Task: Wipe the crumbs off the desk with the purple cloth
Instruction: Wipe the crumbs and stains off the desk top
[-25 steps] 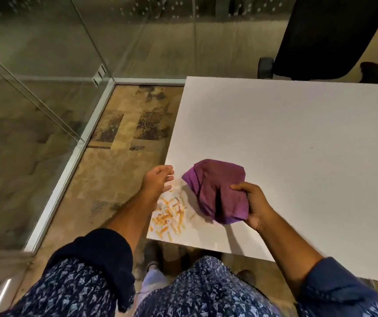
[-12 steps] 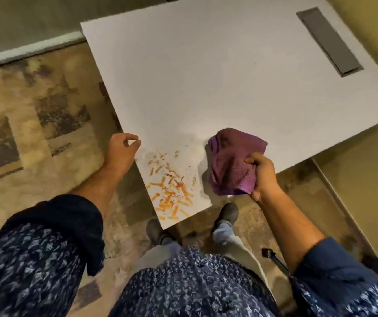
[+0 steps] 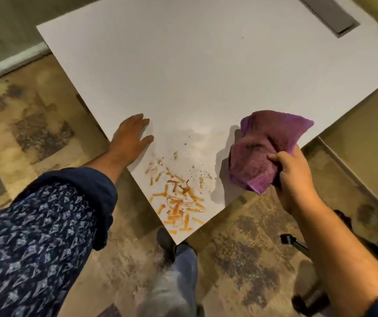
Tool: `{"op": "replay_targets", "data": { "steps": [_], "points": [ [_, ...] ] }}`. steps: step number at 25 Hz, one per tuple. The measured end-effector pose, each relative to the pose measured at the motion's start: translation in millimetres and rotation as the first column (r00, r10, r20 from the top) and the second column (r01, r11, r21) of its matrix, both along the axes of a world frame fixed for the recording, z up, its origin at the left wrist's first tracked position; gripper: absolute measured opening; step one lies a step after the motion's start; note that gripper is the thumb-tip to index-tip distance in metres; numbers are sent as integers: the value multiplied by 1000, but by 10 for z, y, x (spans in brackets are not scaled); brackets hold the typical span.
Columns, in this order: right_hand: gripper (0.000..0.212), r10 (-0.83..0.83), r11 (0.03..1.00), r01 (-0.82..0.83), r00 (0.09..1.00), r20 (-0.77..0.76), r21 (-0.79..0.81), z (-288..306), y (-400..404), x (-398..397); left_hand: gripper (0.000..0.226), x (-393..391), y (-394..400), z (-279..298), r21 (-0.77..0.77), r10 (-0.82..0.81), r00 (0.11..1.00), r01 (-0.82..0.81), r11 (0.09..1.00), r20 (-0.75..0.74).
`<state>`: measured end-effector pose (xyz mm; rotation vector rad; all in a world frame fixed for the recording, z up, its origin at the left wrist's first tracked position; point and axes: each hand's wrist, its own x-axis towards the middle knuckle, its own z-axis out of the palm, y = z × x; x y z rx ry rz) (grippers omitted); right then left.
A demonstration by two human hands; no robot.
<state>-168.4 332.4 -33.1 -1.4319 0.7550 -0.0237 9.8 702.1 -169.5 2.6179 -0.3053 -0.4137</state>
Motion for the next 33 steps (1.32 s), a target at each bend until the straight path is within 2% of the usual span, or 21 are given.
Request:
{"op": "replay_targets", "data": {
  "steps": [2,4,6,7,8,10,12,13,14,18,19,22,26,28,33],
  "points": [
    [43,2,1000,-2,1000,-18,-2,-71,-22,-65,59,86,17,-149,26,-3,995,1,1000,96],
    [40,-75,994,75,997,13,-73,-141,7,-136,55,55,12,-284,48,10,983,-19,999,181],
    [39,-77,917,134,984,162,-375,-196,11,-184,53,10,20,-375,56,16,965,-32,998,260],
    [38,1,824,116,979,205,-555,-233,29,-195,53,5,28,-408,60,6,960,-24,998,280],
    [35,110,709,45,979,173,-704,-273,73,-188,54,11,33,-416,67,-9,957,-10,998,291],
    [41,321,498,-237,944,-76,-834,-472,238,-130,56,49,53,-410,73,-36,951,14,997,306],
    [55,449,289,-548,802,-394,-785,-822,461,-116,56,96,77,-399,59,-56,945,39,998,321],
    [57,466,207,-638,731,-499,-741,-1010,591,-129,56,107,81,-403,52,-64,942,49,997,329],
    [58,457,154,-673,698,-551,-724,-1177,692,-138,56,106,88,-415,47,-70,939,57,997,337],
    [53,390,179,-527,813,-432,-831,-1528,567,-189,53,167,133,-433,-25,-52,936,65,998,348],
    [51,373,160,-502,828,-418,-850,-1566,511,-218,52,187,144,-443,-46,-43,934,63,997,356],
    [54,373,91,-510,814,-445,-855,-1673,468,-186,51,244,194,-492,-74,-33,924,66,995,380],
    [57,321,101,-491,839,-438,-865,-1756,510,-154,49,222,176,-492,-120,-9,934,56,991,357],
    [56,295,130,-448,869,-397,-884,-1763,527,-111,47,234,191,-482,-142,-3,938,56,988,347],
    [54,188,309,-408,912,-365,-859,-1752,583,-5,48,225,192,-459,-144,-19,938,73,987,347]
  ]
}}
